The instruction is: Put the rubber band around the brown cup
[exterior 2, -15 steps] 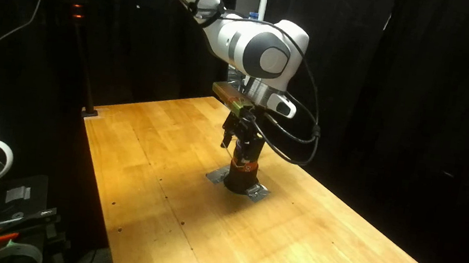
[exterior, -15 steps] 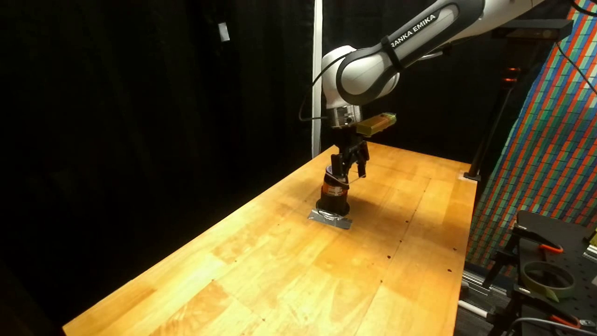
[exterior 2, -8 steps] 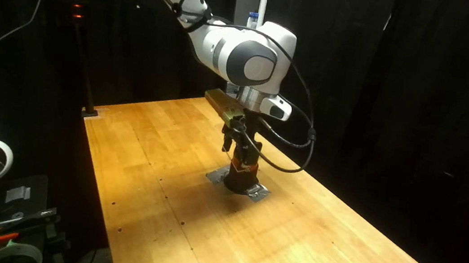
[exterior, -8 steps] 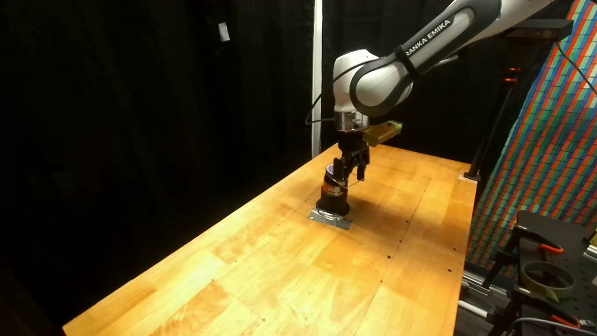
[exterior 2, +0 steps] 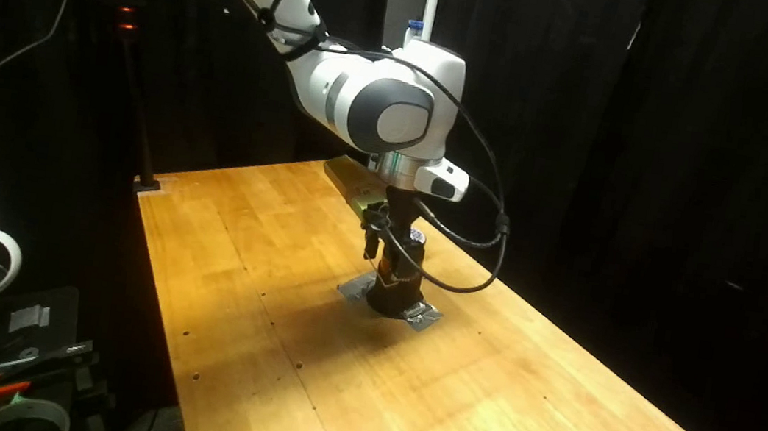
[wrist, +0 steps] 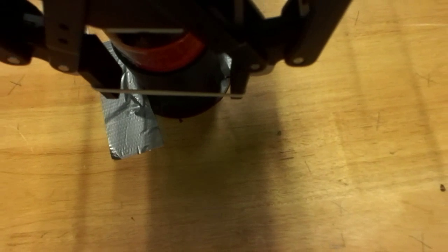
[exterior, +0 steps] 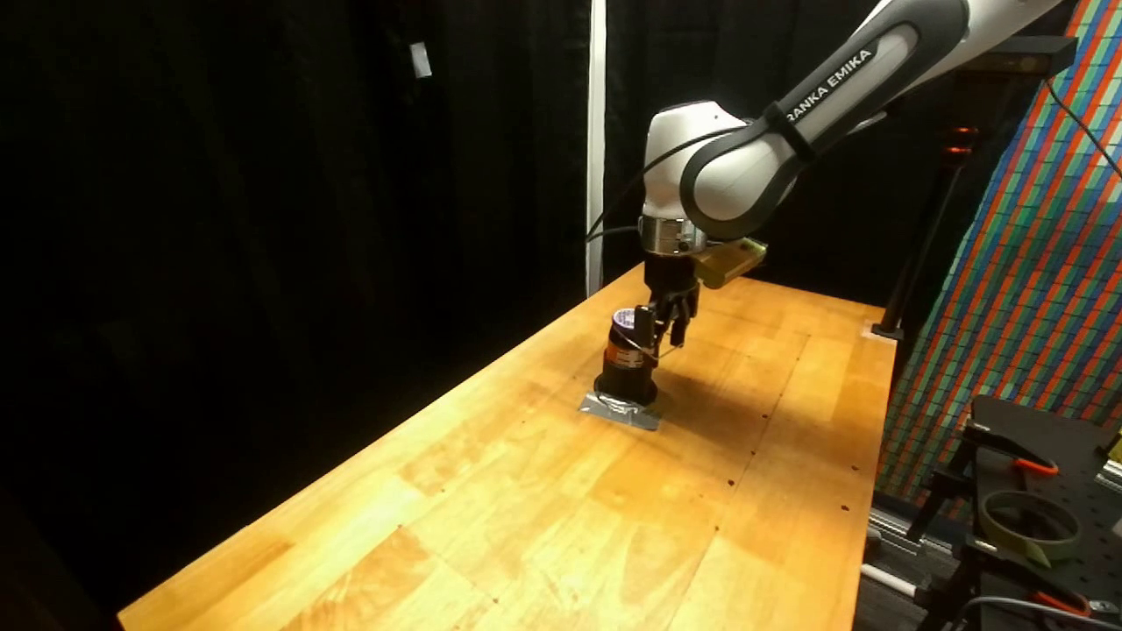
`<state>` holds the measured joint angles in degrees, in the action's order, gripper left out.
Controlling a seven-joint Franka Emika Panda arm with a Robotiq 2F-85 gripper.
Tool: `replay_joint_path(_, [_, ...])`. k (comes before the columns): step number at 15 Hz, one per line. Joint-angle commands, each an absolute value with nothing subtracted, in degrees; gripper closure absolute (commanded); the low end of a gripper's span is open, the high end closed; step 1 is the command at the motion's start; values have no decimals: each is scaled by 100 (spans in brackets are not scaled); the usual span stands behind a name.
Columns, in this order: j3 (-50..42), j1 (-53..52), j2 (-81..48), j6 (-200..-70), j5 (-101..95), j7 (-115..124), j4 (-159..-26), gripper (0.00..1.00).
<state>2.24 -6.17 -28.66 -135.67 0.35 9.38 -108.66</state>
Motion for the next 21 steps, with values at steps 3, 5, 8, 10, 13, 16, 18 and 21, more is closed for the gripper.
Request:
replay_joint_path(3, [236, -551, -1889, -13866, 90, 828, -11906, 64])
replay_joint_path(5, [251, -543, -1614, -14328, 91, 795, -12250, 80])
replay_joint_path(8, [237, -600, -1393, -15409, -95, 699, -12764, 94])
replay_joint_path(10, [232, -632, -1343, -16009, -233, 600, -13045, 98])
replay_joint_path(13, [79, -742, -1366, -16858, -703, 638, -13364, 93])
replay_joint_path(16, [-261, -967, -1457, -17612, -1431, 789, -13541, 92])
replay_joint_path(18, [-901, -1419, -1547, -18189, -2169, 1039, -13573, 93])
replay_joint_path(21, [-1892, -2173, -1659, -18969, -2687, 1203, -13553, 93])
